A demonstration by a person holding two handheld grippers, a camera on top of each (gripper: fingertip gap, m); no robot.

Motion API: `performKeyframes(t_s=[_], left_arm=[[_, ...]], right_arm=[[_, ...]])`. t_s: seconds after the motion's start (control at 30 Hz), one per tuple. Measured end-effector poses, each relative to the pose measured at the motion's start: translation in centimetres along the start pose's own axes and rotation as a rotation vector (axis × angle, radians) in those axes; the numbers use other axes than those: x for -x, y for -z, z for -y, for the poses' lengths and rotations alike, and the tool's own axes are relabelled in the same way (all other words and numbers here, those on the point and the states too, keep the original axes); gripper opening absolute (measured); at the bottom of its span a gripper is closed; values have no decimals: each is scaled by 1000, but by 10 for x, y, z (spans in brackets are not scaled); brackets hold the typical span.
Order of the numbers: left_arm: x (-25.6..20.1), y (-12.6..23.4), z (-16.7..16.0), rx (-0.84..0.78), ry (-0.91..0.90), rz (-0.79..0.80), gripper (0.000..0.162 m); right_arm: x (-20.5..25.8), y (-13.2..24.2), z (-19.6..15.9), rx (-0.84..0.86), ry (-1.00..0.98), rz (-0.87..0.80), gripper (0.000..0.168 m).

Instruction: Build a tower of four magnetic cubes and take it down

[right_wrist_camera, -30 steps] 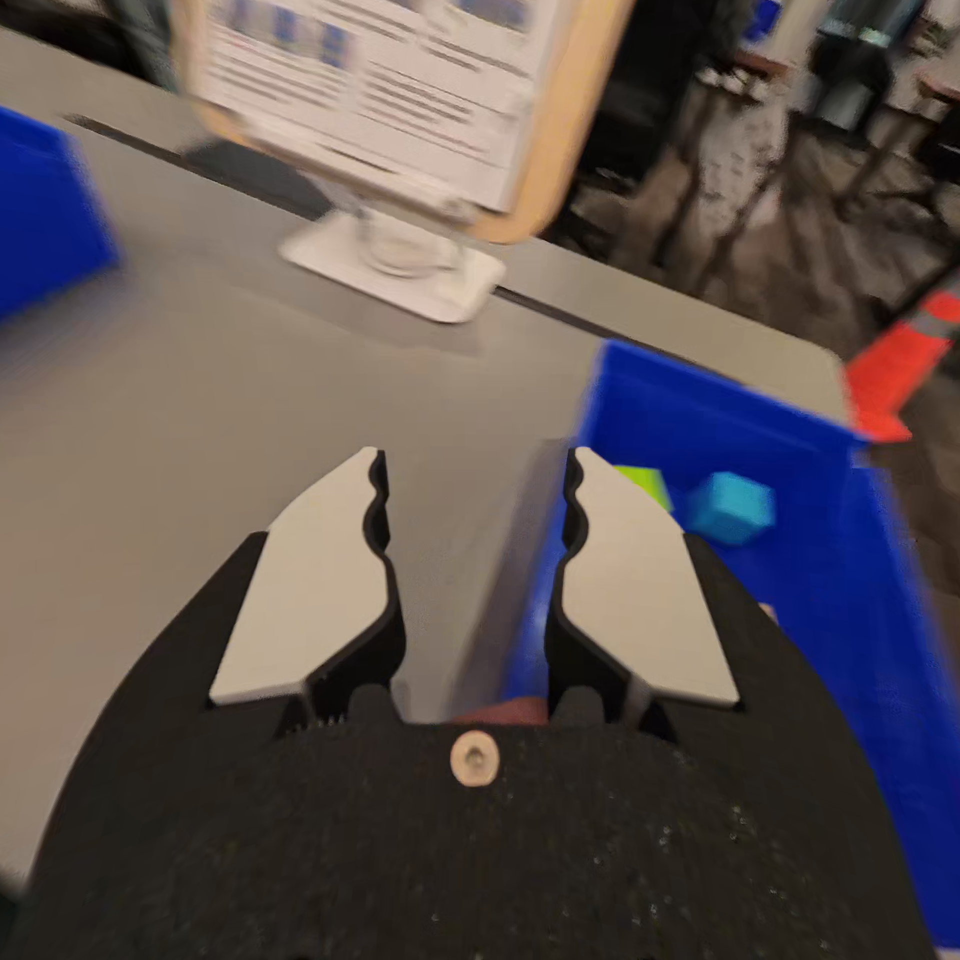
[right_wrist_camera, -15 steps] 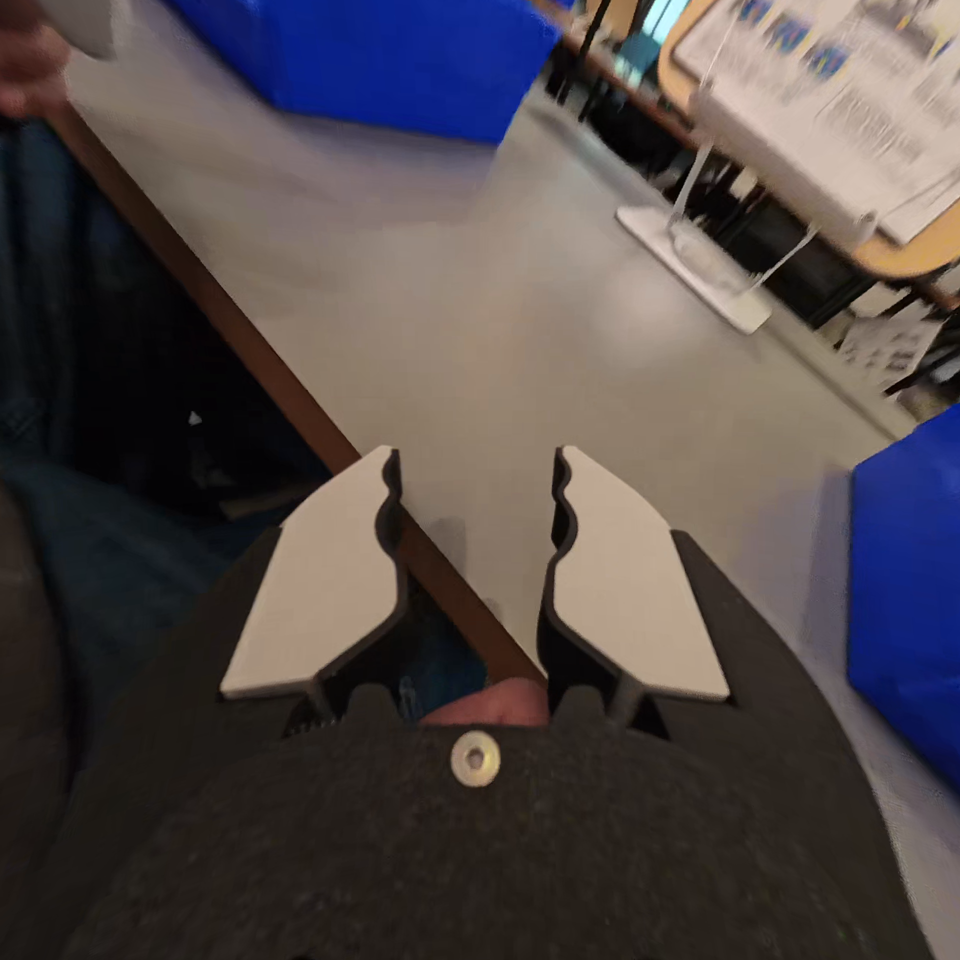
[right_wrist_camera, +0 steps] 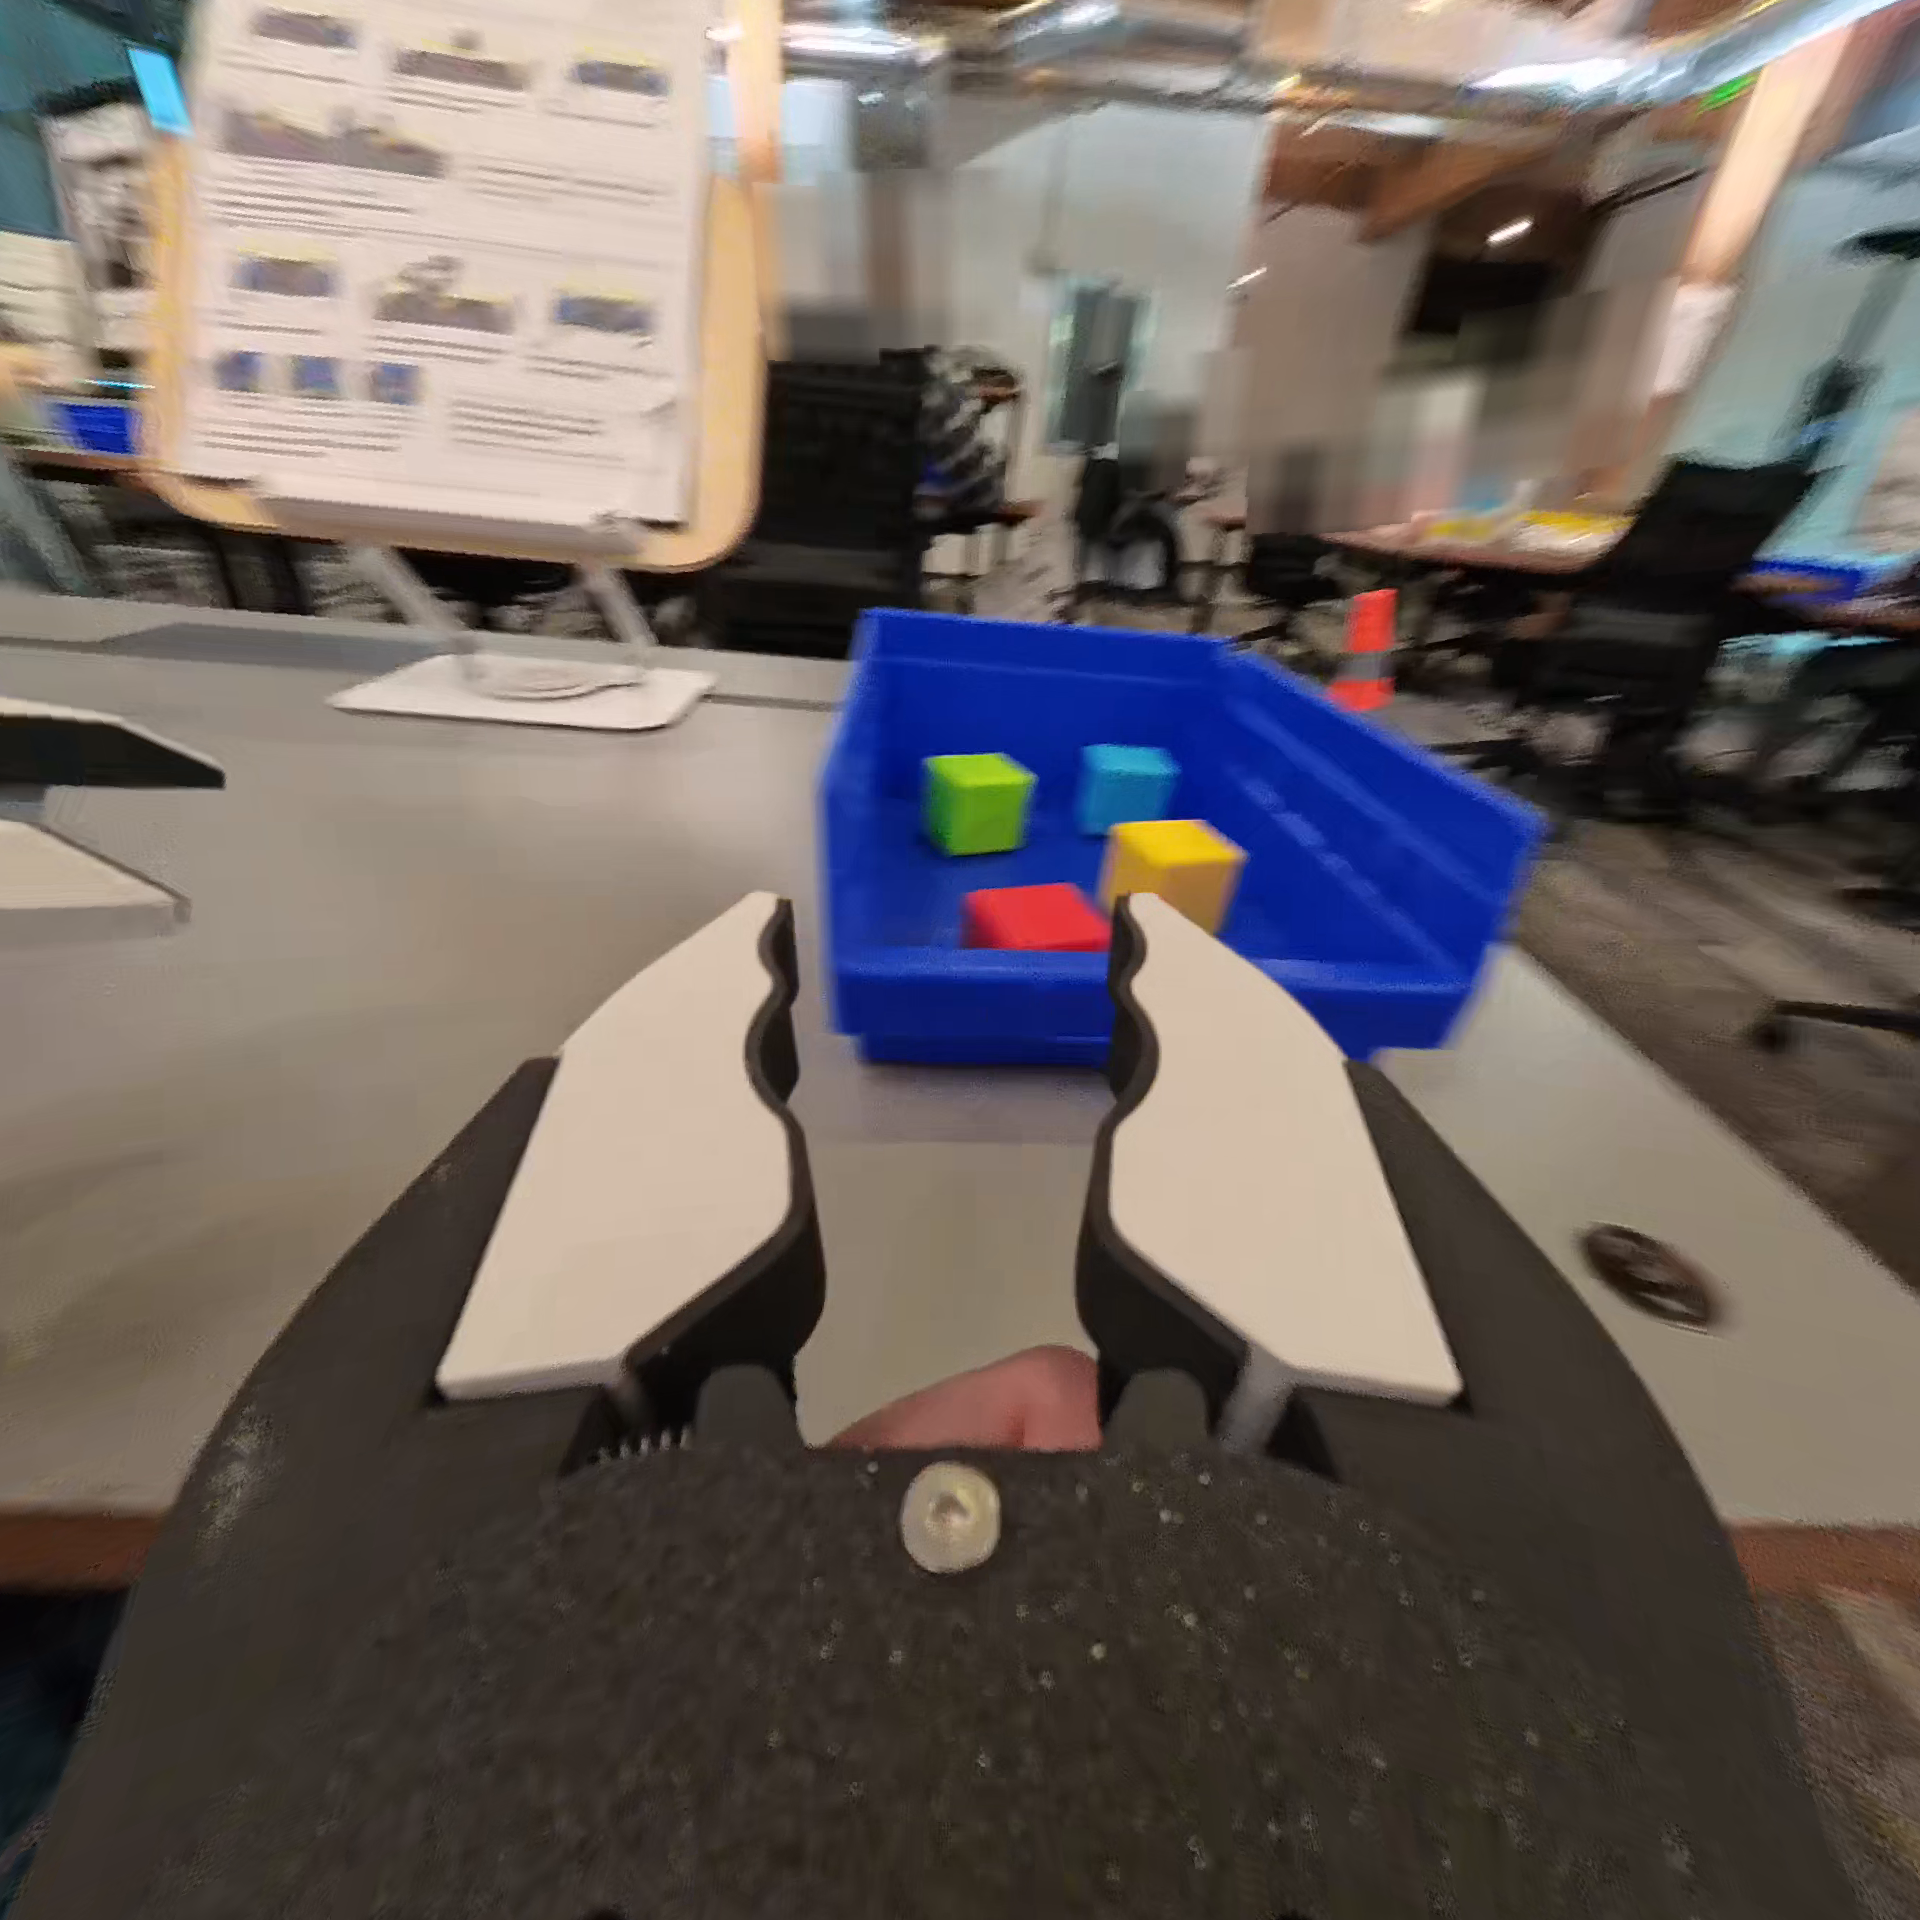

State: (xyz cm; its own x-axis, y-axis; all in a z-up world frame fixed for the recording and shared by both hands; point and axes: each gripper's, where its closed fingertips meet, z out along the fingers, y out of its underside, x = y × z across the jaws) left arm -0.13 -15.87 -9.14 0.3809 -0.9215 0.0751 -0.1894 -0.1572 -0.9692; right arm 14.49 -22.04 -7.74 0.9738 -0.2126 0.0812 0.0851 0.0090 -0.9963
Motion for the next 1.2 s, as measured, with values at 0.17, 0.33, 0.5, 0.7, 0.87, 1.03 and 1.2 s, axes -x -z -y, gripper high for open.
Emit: performKeyframes(t_s=[0.17,0.33,0.5,0.7,0.87,1.03,1.2], left_arm=[[-25,-107,19,11,91,15,95],[-21,-164,11,78,172,113,90],[-3,-164,2,94,295,123,48],[42,-135,2,101,197,296,18],[63,-111,-2,95,167,398,4],[55,-99,-5,73,203,395,4],[44,-89,-8,75,181,385,4]], right_arm=[[-53,14,10,-56,56,-245,50],[-57,13,5,-40,38,-248,49],[-48,6,-3,-10,-35,-182,49],[-58,-4,-33,139,-161,-188,53],[-52,-11,-58,258,-254,-176,54],[-39,-15,-51,224,-244,-150,46],[-57,-15,-46,194,-199,-277,43]])
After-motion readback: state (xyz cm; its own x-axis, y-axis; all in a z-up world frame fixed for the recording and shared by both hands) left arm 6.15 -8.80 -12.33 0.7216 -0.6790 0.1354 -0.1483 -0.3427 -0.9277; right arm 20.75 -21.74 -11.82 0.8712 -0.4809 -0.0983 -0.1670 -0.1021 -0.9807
